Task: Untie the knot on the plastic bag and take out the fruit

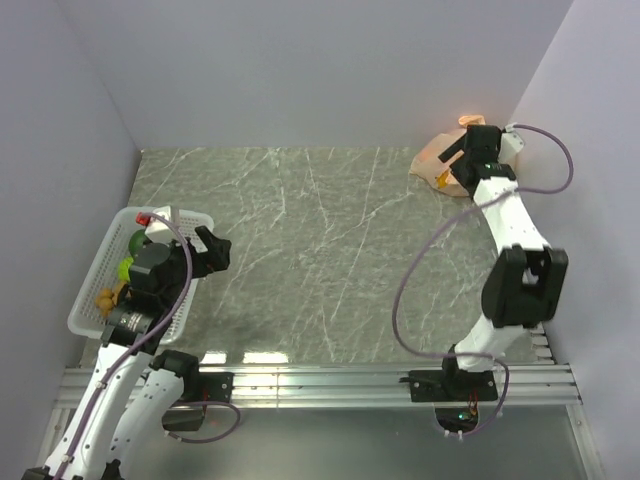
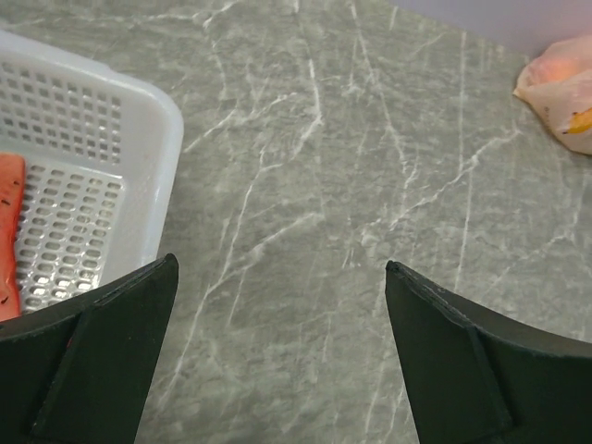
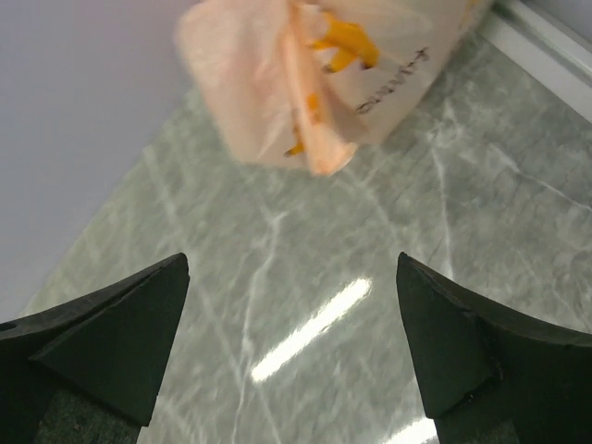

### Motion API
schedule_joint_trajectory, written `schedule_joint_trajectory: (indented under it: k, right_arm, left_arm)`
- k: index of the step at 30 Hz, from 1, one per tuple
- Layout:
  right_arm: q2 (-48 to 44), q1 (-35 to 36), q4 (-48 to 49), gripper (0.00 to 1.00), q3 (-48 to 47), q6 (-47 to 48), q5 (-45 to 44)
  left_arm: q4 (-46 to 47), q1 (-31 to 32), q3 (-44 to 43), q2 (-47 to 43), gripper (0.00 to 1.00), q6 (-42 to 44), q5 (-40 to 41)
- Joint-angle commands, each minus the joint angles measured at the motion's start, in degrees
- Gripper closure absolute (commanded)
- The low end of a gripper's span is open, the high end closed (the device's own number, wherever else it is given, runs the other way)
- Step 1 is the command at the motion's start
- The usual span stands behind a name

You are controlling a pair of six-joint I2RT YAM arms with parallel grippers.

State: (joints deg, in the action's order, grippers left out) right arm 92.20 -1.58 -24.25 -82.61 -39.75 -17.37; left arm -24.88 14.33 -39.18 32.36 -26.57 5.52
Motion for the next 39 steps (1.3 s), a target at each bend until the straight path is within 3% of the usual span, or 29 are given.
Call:
schedule_joint_trajectory:
  k: [1, 8, 15, 18, 19, 20, 21, 22, 23, 31, 38, 39]
  right_arm:
    - [7.1, -3.7, 3.7, 0.0, -6.2, -4.8, -0.3]
    - [20.4, -8.3, 15.3, 0.01, -8.1, -14.0, 2.9]
    - [32.4, -10.2, 23.7, 0.07, -13.4, -15.7, 6.5]
    - [34.9, -10.9, 26.7, 0.32, -14.0, -16.6, 9.7]
    - [35.1, -11.1, 27.3, 0.61, -13.9, -16.6, 10.4]
    - [34.6, -11.1, 27.8, 0.82, -13.5, -15.6, 11.3]
    - [34.0, -11.0, 27.9, 0.82, -12.8, -15.6, 11.6]
    - [33.1, -10.9, 29.1, 0.96, -11.8, -13.8, 12.0]
    - [30.5, -10.6, 29.3, 1.0, -9.4, -13.1, 12.0]
    - [7.5, -6.7, 31.4, 1.0, 11.8, -11.7, 16.0]
    - [-16.1, 6.7, 29.5, 1.0, 35.6, -13.1, 17.2]
    - [-18.4, 11.4, 30.0, 1.0, 38.0, -13.6, 16.9]
  left_arm:
    - [2.3, -0.4, 0.2, -1.9, 0.01, 1.2, -2.1]
    - [2.0, -0.4, 0.2, -0.8, 0.01, 1.3, -1.8]
    - [2.2, -0.4, 0.2, 1.2, 0.01, 1.6, -1.3]
    - [2.6, -0.4, 0.2, 2.4, 0.01, 1.8, -1.6]
    - [2.6, -0.4, 0.2, 2.9, 0.01, 1.9, -1.7]
    - [2.7, -0.4, 0.2, 3.1, 0.01, 2.0, -2.0]
    - [2.8, -0.4, 0.2, 3.1, 0.01, 2.0, -2.2]
    - [2.8, -0.4, 0.2, 3.1, 0.01, 2.0, -2.2]
    - [3.0, -0.4, 0.2, 2.9, 0.02, 2.0, -2.4]
    - [4.6, -0.3, 1.0, -0.1, 0.01, 1.6, -4.7]
    - [4.3, -0.3, 1.1, -0.6, 0.01, -0.6, -7.1]
    - [4.2, -0.3, 0.9, -0.5, 0.01, -1.9, -9.0]
